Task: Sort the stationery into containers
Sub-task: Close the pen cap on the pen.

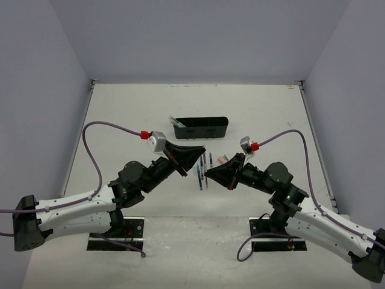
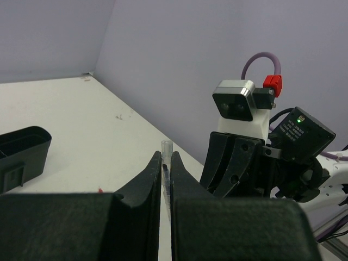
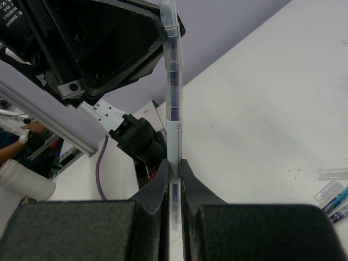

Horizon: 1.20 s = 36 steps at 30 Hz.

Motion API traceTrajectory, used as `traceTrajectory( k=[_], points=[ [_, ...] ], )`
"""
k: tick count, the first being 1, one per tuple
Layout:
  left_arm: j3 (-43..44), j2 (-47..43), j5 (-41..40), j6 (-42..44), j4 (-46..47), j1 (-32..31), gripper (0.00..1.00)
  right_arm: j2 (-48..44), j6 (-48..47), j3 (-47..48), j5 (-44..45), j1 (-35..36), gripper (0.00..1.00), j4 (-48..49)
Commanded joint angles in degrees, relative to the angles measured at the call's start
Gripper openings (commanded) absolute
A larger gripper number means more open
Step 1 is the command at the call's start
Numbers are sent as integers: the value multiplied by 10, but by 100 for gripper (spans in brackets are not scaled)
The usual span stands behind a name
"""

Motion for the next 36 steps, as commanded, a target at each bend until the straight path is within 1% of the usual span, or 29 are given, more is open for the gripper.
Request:
traceTrajectory(
  k=[1, 5, 7, 14, 18, 22, 29, 30, 33, 36],
  points=[
    [-11, -4, 2, -11, 34, 1, 0, 19, -14, 55, 19, 3, 0, 21],
    [-23, -8, 5, -22, 52, 1, 0, 33, -14, 71, 29, 2, 0, 34],
    [-23, -5, 9, -24, 47, 1, 0, 36, -18, 85, 43, 2, 0, 40],
    [-30, -14, 7, -16, 29, 1, 0, 43, -56, 145, 77, 2, 0, 2],
    [-27, -20, 12, -7, 17, 1, 1, 61, -84, 165, 53, 2, 0, -18],
    [-18, -20, 8, -6, 6, 1, 0, 69, -95, 164, 115, 3, 0, -31],
    [-14, -15, 2, -10, 1, 2, 2, 70, -89, 149, 52, 2, 0, 6],
    [-14, -15, 2, -9, 1, 2, 5, 69, -88, 147, 40, 3, 0, 13],
    [-12, -15, 1, -8, 0, 1, 17, 65, -87, 141, 42, 3, 0, 17],
    [-7, -15, 1, -4, -4, 1, 21, 61, -86, 137, 46, 2, 0, 11]
  ],
)
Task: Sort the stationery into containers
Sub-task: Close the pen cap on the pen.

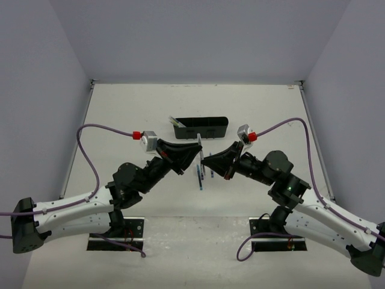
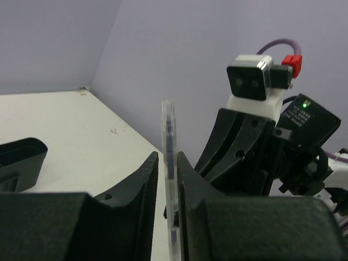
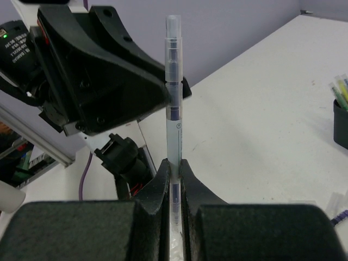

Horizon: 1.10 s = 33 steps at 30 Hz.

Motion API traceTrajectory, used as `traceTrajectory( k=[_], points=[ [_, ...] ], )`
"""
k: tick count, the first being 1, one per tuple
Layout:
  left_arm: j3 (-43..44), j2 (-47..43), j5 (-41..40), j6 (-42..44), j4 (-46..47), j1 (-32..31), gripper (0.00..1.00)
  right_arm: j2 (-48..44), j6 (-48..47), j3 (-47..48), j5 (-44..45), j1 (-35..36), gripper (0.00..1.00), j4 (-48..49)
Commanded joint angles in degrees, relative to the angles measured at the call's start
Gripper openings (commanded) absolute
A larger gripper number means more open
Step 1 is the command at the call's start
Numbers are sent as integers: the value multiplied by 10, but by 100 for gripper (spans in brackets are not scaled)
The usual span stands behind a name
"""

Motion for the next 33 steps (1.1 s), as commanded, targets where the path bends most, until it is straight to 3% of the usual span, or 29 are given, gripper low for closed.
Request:
traceTrajectory(
  k=[1, 9, 12, 14, 17, 18, 20, 25, 28, 31, 32, 33],
  points=[
    [7, 7, 14, 13, -40, -3, 22, -9, -6, 13, 15, -3, 0, 69],
    [19, 16, 37, 22, -33, -3, 21, -4, -3, 16, -1, -3, 0, 67],
    [21, 24, 84, 32, -22, -3, 12, -2, -5, 22, -12, -3, 0, 65],
    [19, 28, 102, 35, -13, -3, 2, 2, -9, 29, -19, -3, 0, 59],
    [17, 30, 110, 37, -4, -3, 0, 7, -13, 34, -28, -3, 1, 54],
    [15, 28, 108, 38, -1, -2, 0, 9, -13, 35, -30, -3, 4, 53],
    [14, 26, 102, 40, 1, -3, 0, 15, -15, 37, -35, -3, 22, 51],
    [12, 16, 96, 37, 14, -4, 0, 34, -15, 44, -44, -3, 27, 56],
    [14, 15, 96, 33, 16, -3, 0, 44, -15, 49, -47, -3, 21, 60],
    [13, 12, 91, 34, 13, -3, 0, 42, -15, 52, -49, -3, 5, 59],
    [15, 12, 91, 37, 9, -3, 3, 41, -16, 52, -48, -3, 2, 58],
    [17, 12, 88, 41, 2, -3, 15, 38, -18, 51, -47, -3, 0, 56]
  ],
)
